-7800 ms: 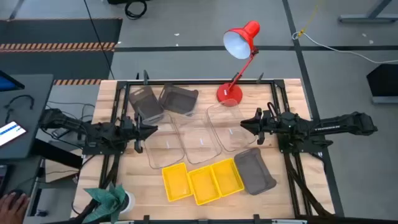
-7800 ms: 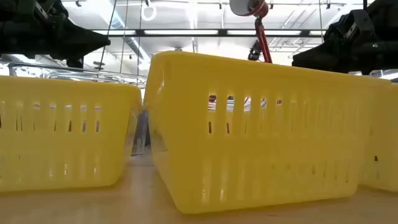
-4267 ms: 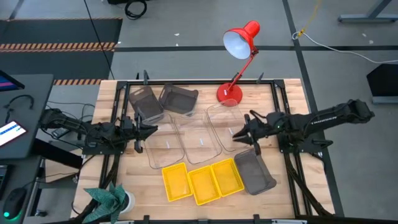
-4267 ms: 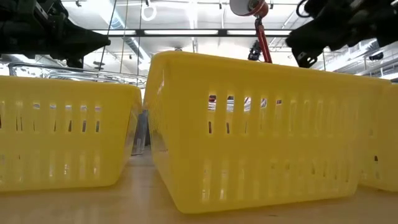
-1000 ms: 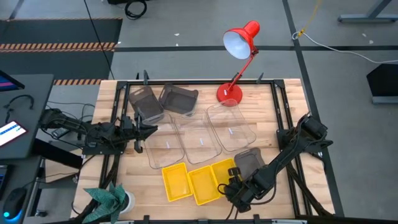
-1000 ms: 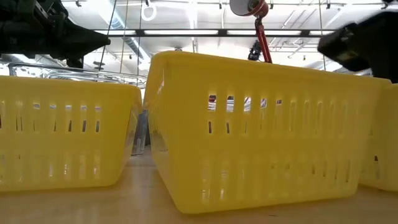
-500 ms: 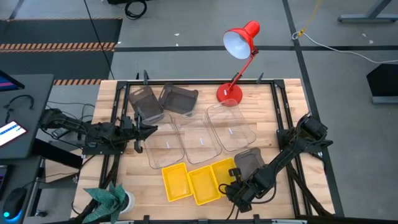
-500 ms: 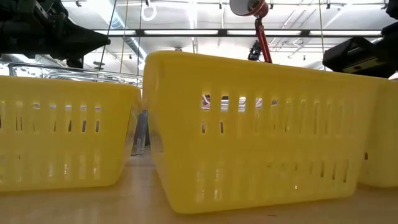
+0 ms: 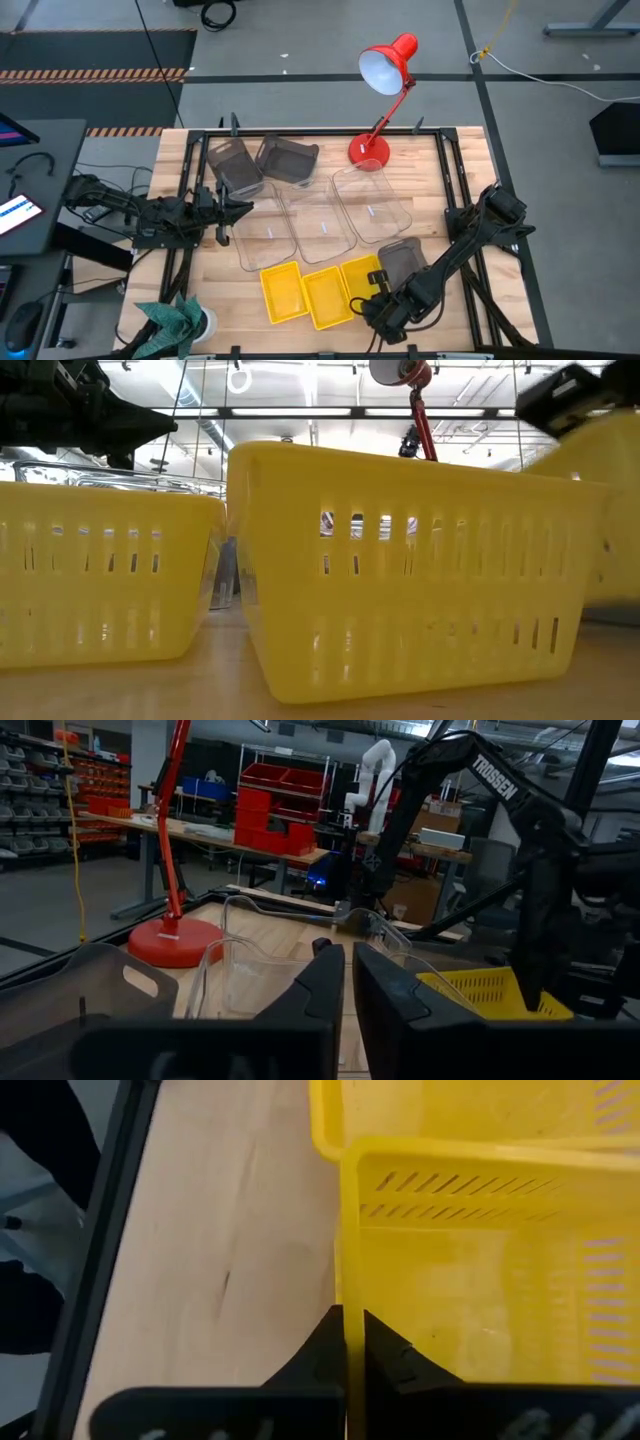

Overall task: Stack baskets by color
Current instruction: Stack the right yellow bin on the middle yellow bin

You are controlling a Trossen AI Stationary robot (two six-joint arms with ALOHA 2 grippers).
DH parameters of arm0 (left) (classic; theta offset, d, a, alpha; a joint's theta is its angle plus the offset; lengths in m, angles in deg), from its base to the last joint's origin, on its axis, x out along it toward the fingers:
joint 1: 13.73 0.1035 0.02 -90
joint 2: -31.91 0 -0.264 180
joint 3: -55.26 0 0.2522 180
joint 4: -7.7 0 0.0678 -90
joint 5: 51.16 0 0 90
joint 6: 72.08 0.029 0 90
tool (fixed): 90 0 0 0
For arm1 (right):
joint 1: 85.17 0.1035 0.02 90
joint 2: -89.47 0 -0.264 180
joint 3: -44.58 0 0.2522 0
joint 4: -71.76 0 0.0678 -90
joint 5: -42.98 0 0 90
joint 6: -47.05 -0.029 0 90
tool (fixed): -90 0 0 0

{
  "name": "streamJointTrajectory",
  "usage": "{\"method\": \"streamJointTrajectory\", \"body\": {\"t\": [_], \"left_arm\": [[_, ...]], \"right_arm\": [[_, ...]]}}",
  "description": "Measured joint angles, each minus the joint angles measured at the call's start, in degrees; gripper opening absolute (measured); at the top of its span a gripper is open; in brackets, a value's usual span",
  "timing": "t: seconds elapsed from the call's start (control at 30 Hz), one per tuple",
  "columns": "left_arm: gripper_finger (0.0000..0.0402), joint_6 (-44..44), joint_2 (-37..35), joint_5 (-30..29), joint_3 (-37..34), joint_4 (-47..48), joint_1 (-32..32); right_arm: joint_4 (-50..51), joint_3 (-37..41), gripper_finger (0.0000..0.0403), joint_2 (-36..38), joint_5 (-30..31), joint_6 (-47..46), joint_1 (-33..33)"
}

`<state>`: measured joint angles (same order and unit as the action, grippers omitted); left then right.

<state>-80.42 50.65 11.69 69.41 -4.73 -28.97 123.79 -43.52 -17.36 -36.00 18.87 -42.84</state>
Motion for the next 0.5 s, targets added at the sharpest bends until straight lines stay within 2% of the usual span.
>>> {"method": "streamJointTrajectory", "body": {"t": [0.3, 0.5], "left_arm": [[0.0035, 0.0, 0.0, 0.0, 0.0, 0.0, 0.0], [0.0031, 0.0, 0.0, 0.0, 0.0, 0.0, 0.0]], "right_arm": [[8.3, -8.4, 0.0004, 0.0, 1.2, 2.3, 0.0], [8.9, -12.6, 0.0005, 0.0, 2.1, 4.9, 0.0]]}}
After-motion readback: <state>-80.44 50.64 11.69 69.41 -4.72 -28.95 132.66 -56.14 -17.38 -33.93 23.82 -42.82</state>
